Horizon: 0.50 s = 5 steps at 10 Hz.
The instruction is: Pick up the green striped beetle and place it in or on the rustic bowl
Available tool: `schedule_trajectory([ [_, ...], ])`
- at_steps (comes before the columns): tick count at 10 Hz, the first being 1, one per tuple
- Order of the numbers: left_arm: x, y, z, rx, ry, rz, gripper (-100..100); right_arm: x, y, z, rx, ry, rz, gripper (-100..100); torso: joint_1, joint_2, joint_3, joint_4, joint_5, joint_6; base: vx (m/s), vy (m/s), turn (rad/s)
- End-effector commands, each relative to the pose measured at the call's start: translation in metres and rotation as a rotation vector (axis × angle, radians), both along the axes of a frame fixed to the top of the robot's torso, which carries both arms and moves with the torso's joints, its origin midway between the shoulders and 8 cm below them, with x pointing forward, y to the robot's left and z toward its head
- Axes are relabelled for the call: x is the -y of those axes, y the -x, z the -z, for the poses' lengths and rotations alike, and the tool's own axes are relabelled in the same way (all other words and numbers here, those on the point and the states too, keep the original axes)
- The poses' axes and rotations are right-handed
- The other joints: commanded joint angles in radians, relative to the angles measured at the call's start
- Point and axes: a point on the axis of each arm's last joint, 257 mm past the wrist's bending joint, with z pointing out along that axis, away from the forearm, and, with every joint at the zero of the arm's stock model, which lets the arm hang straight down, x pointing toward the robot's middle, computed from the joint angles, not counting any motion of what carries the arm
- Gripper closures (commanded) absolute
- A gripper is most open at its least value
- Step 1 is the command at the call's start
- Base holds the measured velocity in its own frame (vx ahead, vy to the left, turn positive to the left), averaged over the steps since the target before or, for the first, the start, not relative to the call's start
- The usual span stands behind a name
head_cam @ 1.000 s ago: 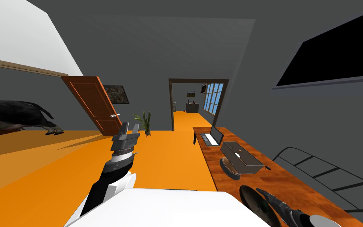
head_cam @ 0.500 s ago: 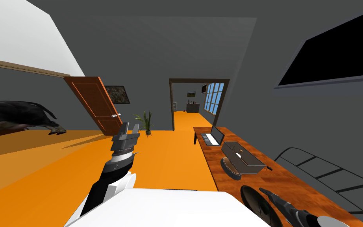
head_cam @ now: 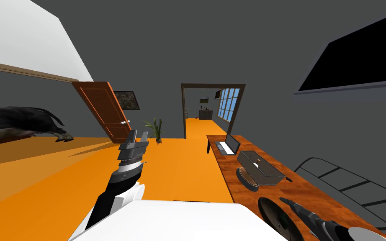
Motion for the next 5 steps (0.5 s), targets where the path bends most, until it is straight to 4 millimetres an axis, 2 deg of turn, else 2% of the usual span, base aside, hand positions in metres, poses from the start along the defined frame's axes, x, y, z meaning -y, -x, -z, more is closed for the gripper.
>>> schedule_trajectory([
  [1, 0.0000, 0.0000, 0.0000, 0.000, 0.000, 0.000, 0, 0.0000, 0.0000, 0.0000, 0.000, 0.000, 0.000, 0, 0.000, 0.000, 0.000, 0.000, 0.000, 0.000, 0.000, 0.000, 0.000],
  [5, 0.0000, 0.0000, 0.0000, 0.000, 0.000, 0.000, 0, 0.0000, 0.0000, 0.0000, 0.000, 0.000, 0.000, 0, -0.001, 0.000, 0.000, 0.000, 0.000, 0.000, 0.000, 0.000, 0.000],
])
